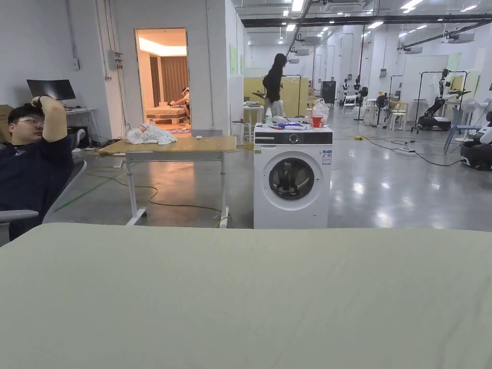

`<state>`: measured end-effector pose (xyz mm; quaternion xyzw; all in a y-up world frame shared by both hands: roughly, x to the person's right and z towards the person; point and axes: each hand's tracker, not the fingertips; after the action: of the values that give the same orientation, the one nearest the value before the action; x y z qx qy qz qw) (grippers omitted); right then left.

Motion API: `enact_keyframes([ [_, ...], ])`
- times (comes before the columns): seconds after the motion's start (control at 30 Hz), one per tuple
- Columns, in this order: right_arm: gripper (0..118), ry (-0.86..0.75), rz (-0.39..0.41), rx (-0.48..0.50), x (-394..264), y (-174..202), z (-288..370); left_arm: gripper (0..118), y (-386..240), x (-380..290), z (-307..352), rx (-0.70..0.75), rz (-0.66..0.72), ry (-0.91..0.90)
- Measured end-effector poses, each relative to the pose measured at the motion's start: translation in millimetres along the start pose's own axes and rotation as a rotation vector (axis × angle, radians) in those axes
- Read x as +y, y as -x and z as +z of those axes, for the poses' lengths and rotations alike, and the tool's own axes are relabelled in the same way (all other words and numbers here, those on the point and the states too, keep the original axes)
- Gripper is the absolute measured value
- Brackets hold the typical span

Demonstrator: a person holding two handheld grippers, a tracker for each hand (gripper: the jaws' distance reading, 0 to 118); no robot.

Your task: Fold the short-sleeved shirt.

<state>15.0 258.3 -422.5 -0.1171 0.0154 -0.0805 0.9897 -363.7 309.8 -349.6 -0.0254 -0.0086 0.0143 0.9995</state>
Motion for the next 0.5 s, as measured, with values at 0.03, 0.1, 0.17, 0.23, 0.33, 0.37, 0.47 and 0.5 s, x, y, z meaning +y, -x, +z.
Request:
enact_keyframes([
  [0.03,118,0.012,-0.01,-0.02,1.6,2.8,-0.3,115,0.7,-0.5,-0.5,-0.004,0.005,0.003],
  [0.1,118,0.012,-0.032,-0.034,4.8,6.5,0.4,115,0.3,-0.6,-2.0,-0.006,0.01,0.009],
  [0.17,118,0.002,-0.046,-0.013,9.2,6.2,2.9,115,0.4,-2.5,-2.8,-0.006,0.008,0.013],
  [0.23,118,-0.021,-0.126,0.022,13.1,4.8,7.8,115,0.4,-2.8,-2.9,-0.009,0.004,0.016],
  [0.33,118,0.065,-0.256,0.02,27.6,6.9,11.9,115,0.5,-3.9,-4.1,-0.019,0.002,0.026],
  [0.37,118,0.094,-0.287,0.013,31.6,8.1,12.6,115,0.5,-5.1,-5.5,-0.02,0.003,0.032],
  [0.47,118,0.088,-0.301,0.024,34.4,8.7,15.3,115,-1.1,-7.3,-6.6,-0.021,0.004,0.041],
  [0.5,118,0.079,-0.294,0.029,33.9,9.1,15.6,115,-1.3,-7.6,-6.1,-0.027,0.004,0.041],
])
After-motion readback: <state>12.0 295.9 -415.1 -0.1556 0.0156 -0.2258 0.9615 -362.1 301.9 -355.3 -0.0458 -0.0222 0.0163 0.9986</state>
